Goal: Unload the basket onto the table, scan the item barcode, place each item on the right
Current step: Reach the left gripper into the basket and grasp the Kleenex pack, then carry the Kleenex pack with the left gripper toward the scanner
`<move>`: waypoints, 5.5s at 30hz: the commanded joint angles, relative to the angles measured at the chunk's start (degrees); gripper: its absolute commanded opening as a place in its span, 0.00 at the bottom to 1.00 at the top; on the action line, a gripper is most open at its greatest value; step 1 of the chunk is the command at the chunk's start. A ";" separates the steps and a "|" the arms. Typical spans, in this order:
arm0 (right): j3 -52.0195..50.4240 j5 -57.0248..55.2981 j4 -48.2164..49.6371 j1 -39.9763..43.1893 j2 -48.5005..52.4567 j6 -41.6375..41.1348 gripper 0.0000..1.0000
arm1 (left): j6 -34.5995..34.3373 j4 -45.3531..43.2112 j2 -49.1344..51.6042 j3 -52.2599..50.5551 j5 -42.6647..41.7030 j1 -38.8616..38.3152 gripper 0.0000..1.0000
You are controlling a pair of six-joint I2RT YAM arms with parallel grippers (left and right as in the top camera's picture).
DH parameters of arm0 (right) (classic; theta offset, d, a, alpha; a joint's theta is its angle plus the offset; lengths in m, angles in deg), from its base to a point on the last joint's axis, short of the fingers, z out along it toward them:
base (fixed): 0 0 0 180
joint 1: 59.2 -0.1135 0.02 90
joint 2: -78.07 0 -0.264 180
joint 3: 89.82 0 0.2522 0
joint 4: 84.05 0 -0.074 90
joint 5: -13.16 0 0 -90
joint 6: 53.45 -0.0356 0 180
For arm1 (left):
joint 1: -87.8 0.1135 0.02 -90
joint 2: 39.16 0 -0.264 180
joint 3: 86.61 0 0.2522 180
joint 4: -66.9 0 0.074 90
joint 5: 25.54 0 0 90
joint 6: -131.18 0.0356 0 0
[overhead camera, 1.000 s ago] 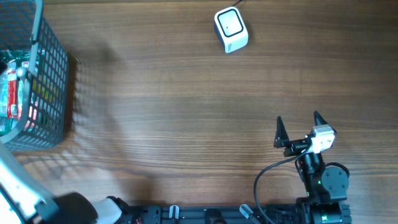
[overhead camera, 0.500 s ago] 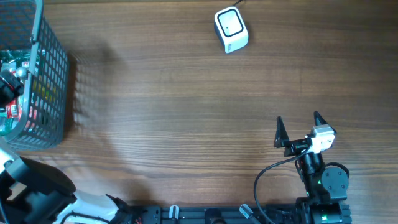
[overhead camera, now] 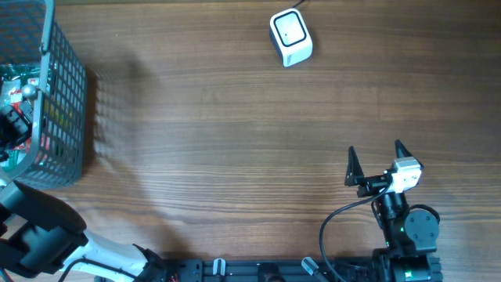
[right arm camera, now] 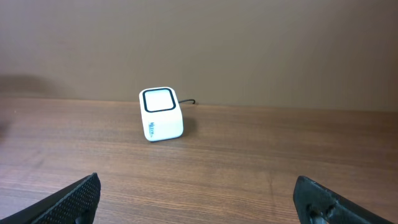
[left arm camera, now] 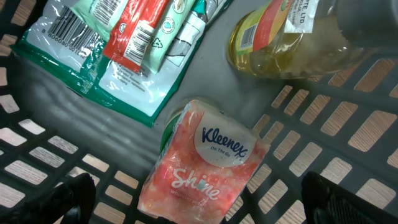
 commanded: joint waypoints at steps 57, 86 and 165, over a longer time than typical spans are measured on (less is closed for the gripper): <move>-0.04 -0.92 0.13 0.02 -0.04 0.66 1.00 | 0.85 -14.43 -12.52 -0.92 2.36 -0.26 0.52; -0.04 -0.92 0.13 0.02 -0.04 0.63 1.00 | -11.08 -8.72 -30.64 5.46 -4.17 -31.76 0.49; -0.04 -0.92 0.13 0.02 -0.04 0.66 1.00 | -91.93 -24.11 3.48 -20.81 28.46 -87.56 0.96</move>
